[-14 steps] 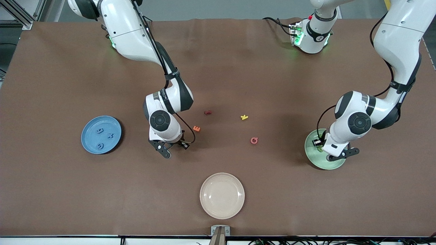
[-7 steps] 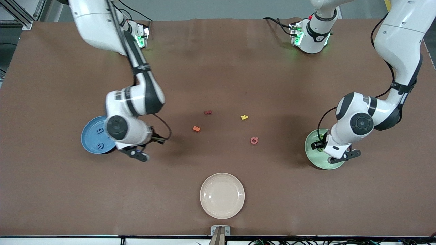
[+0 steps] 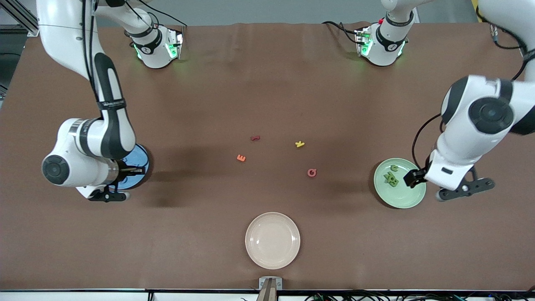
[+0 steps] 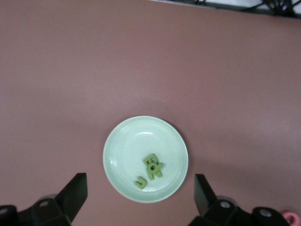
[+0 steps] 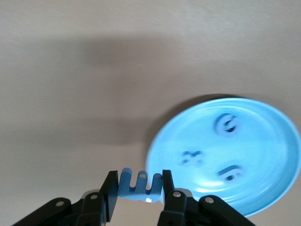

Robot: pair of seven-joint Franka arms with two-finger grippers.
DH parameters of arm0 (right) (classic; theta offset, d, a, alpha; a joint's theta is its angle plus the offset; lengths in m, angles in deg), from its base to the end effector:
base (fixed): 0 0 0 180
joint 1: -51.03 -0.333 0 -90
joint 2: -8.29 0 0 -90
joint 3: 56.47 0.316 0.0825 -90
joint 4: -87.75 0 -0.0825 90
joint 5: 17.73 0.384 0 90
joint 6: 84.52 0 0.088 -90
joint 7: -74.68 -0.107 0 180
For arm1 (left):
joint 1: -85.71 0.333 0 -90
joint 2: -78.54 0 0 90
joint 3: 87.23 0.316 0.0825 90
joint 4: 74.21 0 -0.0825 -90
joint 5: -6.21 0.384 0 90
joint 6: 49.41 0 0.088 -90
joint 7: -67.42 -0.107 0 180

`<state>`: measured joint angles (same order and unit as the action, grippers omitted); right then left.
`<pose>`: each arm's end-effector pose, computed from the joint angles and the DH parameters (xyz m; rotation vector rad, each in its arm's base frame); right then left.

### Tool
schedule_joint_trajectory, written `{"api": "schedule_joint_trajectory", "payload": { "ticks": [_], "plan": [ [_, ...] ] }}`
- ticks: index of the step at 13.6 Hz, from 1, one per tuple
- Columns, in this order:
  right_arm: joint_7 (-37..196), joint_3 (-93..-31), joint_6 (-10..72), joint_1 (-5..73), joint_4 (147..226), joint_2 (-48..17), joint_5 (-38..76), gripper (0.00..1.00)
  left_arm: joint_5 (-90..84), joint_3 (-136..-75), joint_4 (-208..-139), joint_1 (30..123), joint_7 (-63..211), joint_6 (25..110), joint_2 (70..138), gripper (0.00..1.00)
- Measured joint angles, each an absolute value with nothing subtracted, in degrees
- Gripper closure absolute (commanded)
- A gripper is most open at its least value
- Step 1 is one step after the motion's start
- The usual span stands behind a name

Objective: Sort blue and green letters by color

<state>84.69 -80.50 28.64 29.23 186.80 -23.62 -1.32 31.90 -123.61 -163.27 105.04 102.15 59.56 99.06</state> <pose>0.6369 0.0152 0.2644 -3.0674 -0.0261 0.3813 0.6513 -0.1119 0.4813 -2.9466 -0.3135 -0.2282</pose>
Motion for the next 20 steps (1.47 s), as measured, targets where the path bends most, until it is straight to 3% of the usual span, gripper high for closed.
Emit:
{"api": "schedule_joint_trajectory", "payload": {
  "ticks": [3, 6, 8, 11, 13, 16, 20],
  "plan": [
    [90.3, -81.4, 37.4, 29.6, 194.8, -21.6, -1.3, 0.91, 31.9, -127.7, -156.7, 105.0, 102.1, 49.6, 97.9, 0.00],
    [95.9, -82.7, 42.1, 29.6, 201.4, -19.4, -1.3, 0.90, 30.7, -128.5, -154.7, 104.6, 98.9, 47.5, 95.4, 0.00],
    [98.3, -83.8, 44.0, 29.6, 204.0, -18.8, -1.3, 0.90, 25.6, -122.9, -154.6, 101.5, 94.2, 46.2, 91.7, 0.00],
    [99.8, -84.3, 47.5, 29.6, 207.4, -18.6, -1.3, 0.88, 16.5, -106.0, -154.6, 91.7, 85.4, 41.1, 85.9, 0.00],
    [99.9, -84.3, 48.1, 29.4, 208.4, -18.5, -1.3, 0.88, 11.9, -97.9, -155.5, 87.7, 81.8, 39.0, 83.0, 0.00],
    [99.9, -84.2, 48.5, 28.9, 208.5, -18.5, -1.3, 0.88, 8.8, -93.7, -158.4, 87.1, 77.4, 38.5, 79.6, 0.00],
    [99.9, -84.2, 49.0, 28.0, 208.6, -18.4, -1.3, 0.87, 6.9, -93.3, -160.6, 89.2, 74.6, 36.9, 77.6, 0.00]
  ]
}}
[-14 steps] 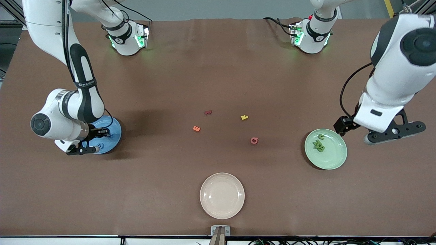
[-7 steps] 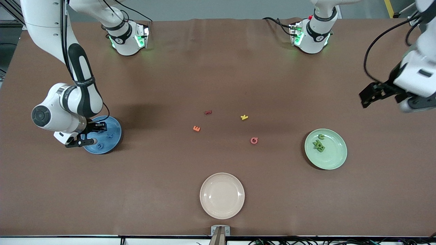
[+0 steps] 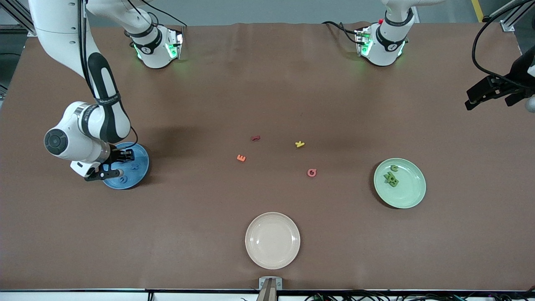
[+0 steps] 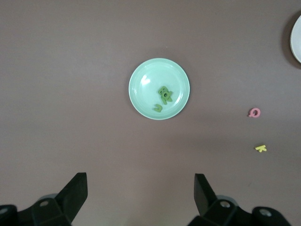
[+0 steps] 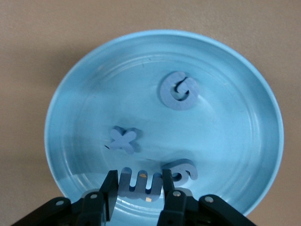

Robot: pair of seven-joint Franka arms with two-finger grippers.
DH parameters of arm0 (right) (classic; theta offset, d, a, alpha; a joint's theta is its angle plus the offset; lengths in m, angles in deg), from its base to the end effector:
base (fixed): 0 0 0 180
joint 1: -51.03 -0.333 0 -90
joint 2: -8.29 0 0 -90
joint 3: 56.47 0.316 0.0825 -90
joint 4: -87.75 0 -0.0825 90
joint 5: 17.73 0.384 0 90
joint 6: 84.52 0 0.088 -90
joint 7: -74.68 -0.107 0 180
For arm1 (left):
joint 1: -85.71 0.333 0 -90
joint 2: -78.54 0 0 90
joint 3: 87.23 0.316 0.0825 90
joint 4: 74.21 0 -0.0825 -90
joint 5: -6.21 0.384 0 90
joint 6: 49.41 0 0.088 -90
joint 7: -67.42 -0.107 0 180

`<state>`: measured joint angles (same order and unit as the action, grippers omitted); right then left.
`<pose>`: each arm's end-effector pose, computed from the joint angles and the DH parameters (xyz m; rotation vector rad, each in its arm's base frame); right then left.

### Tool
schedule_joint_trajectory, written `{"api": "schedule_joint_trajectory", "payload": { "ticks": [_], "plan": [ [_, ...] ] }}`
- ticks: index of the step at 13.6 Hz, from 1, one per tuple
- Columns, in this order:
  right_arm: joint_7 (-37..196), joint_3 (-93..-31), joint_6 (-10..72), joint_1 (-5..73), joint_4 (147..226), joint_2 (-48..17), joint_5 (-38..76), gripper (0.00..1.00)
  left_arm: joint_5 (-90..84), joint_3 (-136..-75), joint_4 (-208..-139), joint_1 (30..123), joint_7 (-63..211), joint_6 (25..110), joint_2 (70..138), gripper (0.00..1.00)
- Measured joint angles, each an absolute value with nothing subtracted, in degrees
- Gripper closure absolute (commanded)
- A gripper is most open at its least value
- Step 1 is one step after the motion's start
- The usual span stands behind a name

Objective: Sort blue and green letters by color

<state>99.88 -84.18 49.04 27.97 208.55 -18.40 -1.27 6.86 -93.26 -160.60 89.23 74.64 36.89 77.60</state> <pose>0.5575 -0.0433 0.2022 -3.0996 -0.2584 0.2653 0.5427 -0.0231 0.6573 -3.1271 -0.1299 -0.0247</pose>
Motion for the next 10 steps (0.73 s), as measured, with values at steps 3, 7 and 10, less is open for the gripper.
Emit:
{"api": "schedule_joint_trajectory", "payload": {
  "ticks": [3, 7, 10],
  "plan": [
    [99.9, -84.2, 49.3, 27.7, 208.6, -18.4, -1.3, 0.64, 6.6, -94.4, -160.9, 91.2, 74.4, 36.7, 77.4, 0.00],
    [99.9, -84.2, 49.2, 27.6, 208.7, -18.3, -1.3, 0.06, 6.6, -95.0, -161.2, 91.8, 74.4, 36.8, 77.4, 0.00],
    [99.7, -84.3, 47.6, 27.6, 208.1, -16.9, -1.2, 0.03, 6.6, -95.3, -161.5, 91.8, 74.4, 37.4, 77.4, 0.00]
  ]
}}
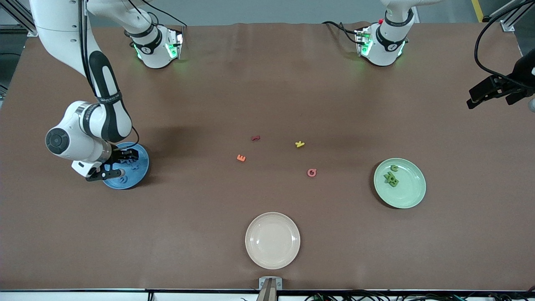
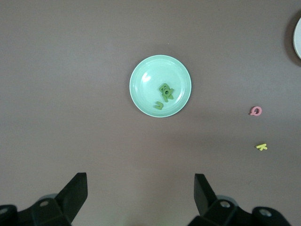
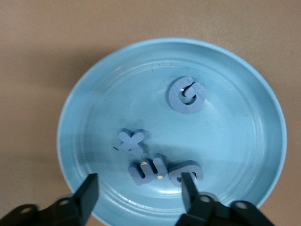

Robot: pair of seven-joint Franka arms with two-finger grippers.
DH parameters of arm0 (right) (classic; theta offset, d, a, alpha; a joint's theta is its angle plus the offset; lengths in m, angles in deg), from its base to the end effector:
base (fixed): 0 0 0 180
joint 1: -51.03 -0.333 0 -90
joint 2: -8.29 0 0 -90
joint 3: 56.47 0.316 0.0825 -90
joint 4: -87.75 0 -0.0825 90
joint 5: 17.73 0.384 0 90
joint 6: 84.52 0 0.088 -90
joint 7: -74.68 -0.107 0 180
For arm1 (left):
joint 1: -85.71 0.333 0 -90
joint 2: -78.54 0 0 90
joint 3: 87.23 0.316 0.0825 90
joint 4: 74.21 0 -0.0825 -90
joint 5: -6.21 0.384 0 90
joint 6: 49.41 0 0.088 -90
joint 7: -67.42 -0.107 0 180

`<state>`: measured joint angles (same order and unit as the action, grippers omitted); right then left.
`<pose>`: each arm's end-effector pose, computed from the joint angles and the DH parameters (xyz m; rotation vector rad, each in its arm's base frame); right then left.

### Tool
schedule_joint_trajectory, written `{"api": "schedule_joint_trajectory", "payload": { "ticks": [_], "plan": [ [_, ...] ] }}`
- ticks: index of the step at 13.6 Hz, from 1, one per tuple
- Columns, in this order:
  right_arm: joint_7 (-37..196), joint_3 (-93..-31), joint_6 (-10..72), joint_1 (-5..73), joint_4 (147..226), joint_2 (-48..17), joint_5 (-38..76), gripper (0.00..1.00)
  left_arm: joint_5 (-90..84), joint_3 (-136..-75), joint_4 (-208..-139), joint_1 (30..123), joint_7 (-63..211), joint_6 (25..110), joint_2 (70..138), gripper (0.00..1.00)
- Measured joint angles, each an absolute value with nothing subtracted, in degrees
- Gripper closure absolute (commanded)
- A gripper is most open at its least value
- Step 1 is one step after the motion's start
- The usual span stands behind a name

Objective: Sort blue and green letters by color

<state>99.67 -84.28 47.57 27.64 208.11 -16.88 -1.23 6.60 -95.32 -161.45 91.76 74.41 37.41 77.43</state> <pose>0.5607 -0.0385 0.2165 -3.0853 -0.2606 0.2504 0.5429 -0.0194 0.6527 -3.1300 -0.1360 -0.0197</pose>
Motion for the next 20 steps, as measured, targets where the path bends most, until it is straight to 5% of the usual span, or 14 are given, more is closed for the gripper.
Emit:
{"api": "schedule_joint_trajectory", "payload": {
  "ticks": [10, 20],
  "plan": [
    [89.2, -89.3, 10.4, 26.4, 184.0, -9.4, -7.8, 0.03, 6.6, -96.2, -161.5, 91.7, 74.4, 38.2, 77.8, 0.00],
    [83.0, -89.0, 5.4, 21.8, 178.7, 0.3, -11.4, 0.02, 6.6, -97.3, -161.5, 91.8, 74.4, 38.9, 78.0, 0.00]
  ]
}}
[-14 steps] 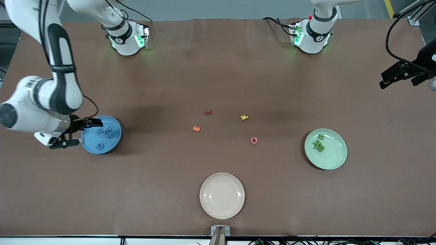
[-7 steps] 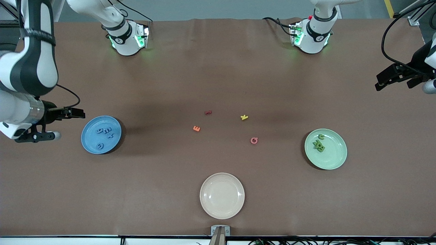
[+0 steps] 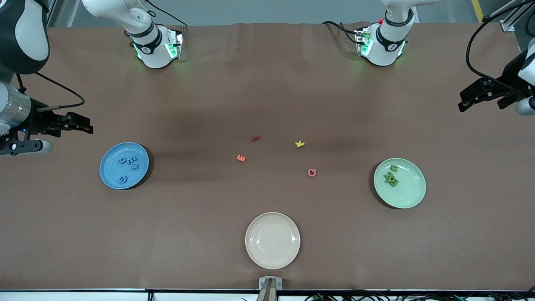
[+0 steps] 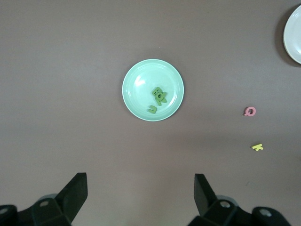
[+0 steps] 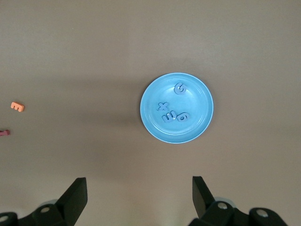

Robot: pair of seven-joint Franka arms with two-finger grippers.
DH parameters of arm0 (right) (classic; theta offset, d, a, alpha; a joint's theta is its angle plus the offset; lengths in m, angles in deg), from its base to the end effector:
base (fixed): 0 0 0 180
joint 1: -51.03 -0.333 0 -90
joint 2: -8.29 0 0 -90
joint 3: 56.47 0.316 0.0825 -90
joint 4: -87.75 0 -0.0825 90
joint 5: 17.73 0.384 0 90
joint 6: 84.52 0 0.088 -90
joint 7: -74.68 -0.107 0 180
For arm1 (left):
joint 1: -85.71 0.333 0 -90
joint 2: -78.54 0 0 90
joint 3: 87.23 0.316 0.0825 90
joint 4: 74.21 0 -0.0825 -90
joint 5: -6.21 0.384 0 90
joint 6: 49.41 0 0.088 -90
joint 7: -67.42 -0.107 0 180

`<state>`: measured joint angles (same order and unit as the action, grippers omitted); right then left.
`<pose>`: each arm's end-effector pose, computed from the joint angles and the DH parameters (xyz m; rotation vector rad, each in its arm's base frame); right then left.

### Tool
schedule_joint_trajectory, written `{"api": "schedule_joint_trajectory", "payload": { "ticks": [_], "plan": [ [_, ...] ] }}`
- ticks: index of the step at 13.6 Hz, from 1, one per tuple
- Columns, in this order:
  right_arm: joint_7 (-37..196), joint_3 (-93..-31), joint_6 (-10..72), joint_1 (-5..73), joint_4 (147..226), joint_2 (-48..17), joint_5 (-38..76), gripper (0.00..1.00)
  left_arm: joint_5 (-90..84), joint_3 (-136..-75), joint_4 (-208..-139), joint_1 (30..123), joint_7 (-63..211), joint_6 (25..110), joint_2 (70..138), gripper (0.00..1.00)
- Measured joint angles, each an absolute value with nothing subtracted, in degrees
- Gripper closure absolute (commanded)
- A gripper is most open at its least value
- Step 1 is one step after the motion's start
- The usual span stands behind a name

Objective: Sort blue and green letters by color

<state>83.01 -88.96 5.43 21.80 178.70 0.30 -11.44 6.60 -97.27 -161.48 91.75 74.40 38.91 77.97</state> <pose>0.5842 -0.0027 0.5487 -3.0844 -0.1242 0.2019 0.5477 -0.0381 0.6497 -3.1344 -0.0820 -0.0452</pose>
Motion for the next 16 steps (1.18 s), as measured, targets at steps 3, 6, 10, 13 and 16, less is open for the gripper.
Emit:
{"api": "schedule_joint_trajectory", "payload": {
  "ticks": [3, 6, 10, 13, 16],
  "plan": [
    [82.8, -84.5, 5.4, 25.8, 178.7, 0.3, -11.5, 0.02, 6.6, -97.3, -161.5, 91.9, 74.4, 39.6, 78.2, 0.00],
    [82.7, -72.1, 5.6, 37.8, 178.7, 0.6, -12.0, 0.02, 6.6, -97.3, -161.5, 92.2, 74.4, 39.8, 78.4, 0.00],
    [80.4, -61.2, 5.9, 47.0, 178.6, 2.2, -15.8, 0.02, 6.6, -97.3, -161.5, 92.5, 74.4, 40.0, 78.4, 0.00],
    [79.3, -56.2, 6.4, 50.9, 178.6, 3.3, -16.7, 0.01, 6.6, -97.3, -161.5, 92.5, 74.4, 40.0, 78.5, 0.00],
    [79.3, -54.3, 7.3, 52.6, 178.7, 3.3, -16.8, 0.00, 6.6, -97.3, -161.2, 92.5, 74.4, 40.3, 78.5, 0.00]
  ]
}}
